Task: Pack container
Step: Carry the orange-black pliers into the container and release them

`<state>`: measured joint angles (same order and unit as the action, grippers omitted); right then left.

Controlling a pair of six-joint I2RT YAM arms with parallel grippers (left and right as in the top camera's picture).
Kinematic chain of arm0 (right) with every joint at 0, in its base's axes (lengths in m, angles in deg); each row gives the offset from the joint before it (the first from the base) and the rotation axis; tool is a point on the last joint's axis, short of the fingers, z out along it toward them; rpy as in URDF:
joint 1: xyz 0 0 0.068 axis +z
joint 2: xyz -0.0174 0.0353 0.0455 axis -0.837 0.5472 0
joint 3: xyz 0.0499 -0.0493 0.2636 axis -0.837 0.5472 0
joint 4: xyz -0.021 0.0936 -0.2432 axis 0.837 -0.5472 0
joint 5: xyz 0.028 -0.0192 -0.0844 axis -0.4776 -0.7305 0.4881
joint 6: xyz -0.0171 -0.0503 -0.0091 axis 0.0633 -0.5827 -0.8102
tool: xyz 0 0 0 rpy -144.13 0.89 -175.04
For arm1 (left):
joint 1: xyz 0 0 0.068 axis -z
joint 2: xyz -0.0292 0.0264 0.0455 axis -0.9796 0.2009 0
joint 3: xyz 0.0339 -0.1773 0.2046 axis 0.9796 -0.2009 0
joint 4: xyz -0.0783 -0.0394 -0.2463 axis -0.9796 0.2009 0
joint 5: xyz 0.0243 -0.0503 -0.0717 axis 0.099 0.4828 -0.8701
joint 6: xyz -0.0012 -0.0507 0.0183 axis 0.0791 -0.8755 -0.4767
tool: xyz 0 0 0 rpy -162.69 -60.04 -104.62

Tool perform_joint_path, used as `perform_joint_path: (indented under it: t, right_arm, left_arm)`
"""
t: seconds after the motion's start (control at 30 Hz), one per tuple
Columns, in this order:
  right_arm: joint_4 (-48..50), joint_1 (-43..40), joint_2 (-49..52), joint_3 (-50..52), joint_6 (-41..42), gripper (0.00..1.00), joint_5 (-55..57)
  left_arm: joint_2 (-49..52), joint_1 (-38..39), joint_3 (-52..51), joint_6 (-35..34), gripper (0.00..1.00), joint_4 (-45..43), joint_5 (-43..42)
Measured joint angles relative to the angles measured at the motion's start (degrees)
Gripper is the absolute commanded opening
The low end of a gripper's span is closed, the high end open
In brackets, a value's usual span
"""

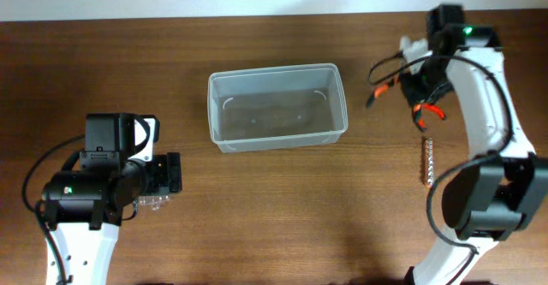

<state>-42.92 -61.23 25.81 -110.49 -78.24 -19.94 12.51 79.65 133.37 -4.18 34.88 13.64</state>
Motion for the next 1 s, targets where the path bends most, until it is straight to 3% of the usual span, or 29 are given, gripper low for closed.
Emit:
perform_joint_path:
  t: [0.2, 0.5, 1.0]
  right_arm:
    - [-4.33, 6.29, -1.46, -9.75, 2.32, 0.04, 0.11]
    - [-0.42, 25.75, -1.79, -11.04, -1.16, 0.04, -1.31]
    - [0.79, 26.25, 10.29, -11.02, -1.55, 0.04, -3.30]
  left_arm:
    - [0.00, 0.00, 0.00, 0.00, 0.83, 0.00, 0.00]
    - [0.00, 0.00, 0.00, 0.00, 0.84, 0.00, 0.02]
    - [0.00, 0.00, 0.00, 0.00, 0.84, 0.00, 0.00]
